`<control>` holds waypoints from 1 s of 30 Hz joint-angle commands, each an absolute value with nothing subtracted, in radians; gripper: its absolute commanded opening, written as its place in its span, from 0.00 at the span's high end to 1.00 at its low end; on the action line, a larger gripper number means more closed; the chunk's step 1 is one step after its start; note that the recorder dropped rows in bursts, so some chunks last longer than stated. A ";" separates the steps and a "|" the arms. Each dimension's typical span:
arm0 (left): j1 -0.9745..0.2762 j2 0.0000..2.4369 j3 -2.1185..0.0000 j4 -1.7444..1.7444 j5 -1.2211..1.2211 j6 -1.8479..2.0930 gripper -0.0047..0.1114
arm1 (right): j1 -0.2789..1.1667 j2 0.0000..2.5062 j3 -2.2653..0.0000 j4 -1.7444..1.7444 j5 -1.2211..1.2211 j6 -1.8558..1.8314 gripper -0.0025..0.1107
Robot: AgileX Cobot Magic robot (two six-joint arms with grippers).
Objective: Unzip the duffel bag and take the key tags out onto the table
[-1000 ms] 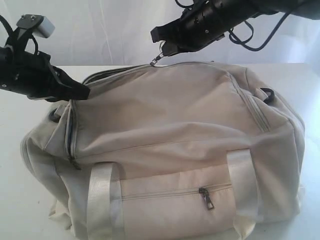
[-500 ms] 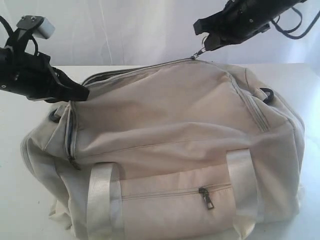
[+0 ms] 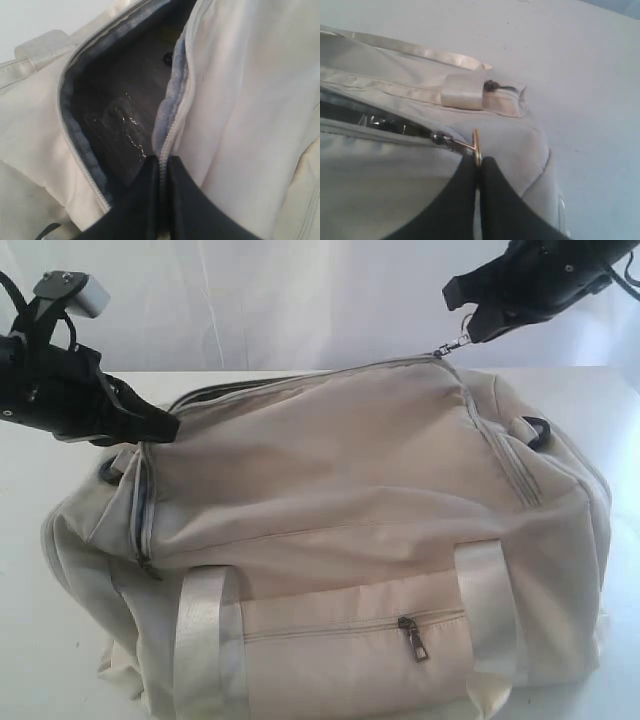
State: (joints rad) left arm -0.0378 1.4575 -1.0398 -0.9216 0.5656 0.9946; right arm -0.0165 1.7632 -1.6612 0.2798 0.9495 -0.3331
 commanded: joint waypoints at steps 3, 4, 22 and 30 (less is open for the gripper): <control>-0.041 1.445 -1.038 -0.911 0.594 0.984 0.96 | -0.052 1.703 -1.592 0.141 0.918 -0.301 0.98; -0.041 1.445 -1.038 -0.911 0.594 0.984 0.96 | -0.053 1.697 -1.582 0.130 0.918 -0.299 0.98; -0.046 1.443 -1.148 -0.948 0.647 1.104 0.69 | -0.058 1.603 -1.441 0.447 0.825 -0.419 0.98; -0.278 1.485 -1.330 -0.842 0.550 1.182 0.43 | -0.058 1.602 -1.441 0.452 0.849 -0.443 0.98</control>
State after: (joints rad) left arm -0.1783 1.4632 -1.2884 -0.9004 0.5924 1.1647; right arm -0.0481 1.6210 -1.4445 0.4436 0.8428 -0.4183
